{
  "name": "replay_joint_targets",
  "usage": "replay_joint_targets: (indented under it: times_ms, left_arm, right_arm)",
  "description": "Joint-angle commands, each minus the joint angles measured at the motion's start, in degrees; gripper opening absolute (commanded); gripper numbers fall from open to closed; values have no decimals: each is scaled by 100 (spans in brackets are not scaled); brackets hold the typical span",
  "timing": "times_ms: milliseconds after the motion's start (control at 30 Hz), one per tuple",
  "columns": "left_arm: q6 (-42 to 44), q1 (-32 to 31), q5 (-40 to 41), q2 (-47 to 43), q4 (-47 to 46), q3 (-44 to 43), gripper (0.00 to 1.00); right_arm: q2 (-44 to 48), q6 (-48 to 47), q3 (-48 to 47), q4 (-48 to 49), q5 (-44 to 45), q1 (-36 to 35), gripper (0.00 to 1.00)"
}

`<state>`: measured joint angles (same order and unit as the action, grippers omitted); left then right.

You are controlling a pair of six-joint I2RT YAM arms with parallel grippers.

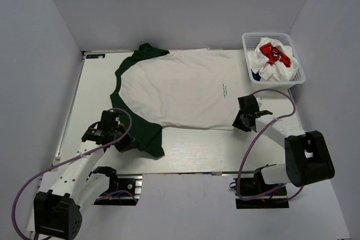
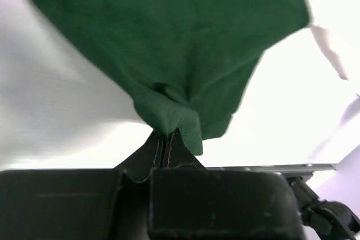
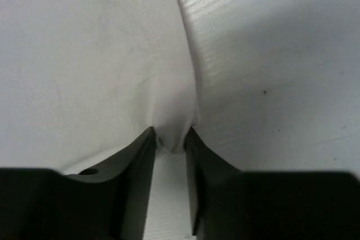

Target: Fold and stack the t-shirts

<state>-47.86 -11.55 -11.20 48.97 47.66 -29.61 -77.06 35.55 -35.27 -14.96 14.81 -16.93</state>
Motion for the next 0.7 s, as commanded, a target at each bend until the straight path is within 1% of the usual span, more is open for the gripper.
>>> replay_joint_targets:
  times_ms: [0, 33, 67, 100, 267, 300, 400, 567, 667]
  left_arm:
    - [136, -14, -259, -45, -371, -431, 0]
    - [188, -14, -312, -45, -441, -502, 0]
    - [189, -14, -365, -45, -537, -572, 0]
    - [250, -14, -365, 15, -608, -747, 0]
    - [321, -14, -225, 314, -1108, -1240, 0]
    - [321, -14, -225, 419, -1371, -1310, 0]
    - [426, 48, -286, 665, -1759, -1565, 0]
    - [496, 48, 310, 1482, -1822, -2487, 0]
    - [671, 48, 627, 1817, -2171, -2927, 0]
  right_arm:
    - [-231, 163, -15, 55, -224, 5, 26]
    - [-222, 145, -94, -15, -224, 5, 17]
    - [-161, 145, -138, -24, -180, -3, 10]
    - [-161, 110, -208, -59, -154, 23, 0]
    - [-108, -100, -664, -235, -153, 5, 0]
    - [-125, -118, -744, -270, -171, -3, 0]
    - [-300, -241, -1104, -349, -241, 5, 0]
    - [-573, -373, -1737, -516, -259, 14, 0]
    - [-810, -373, -2150, -604, -136, 5, 0]
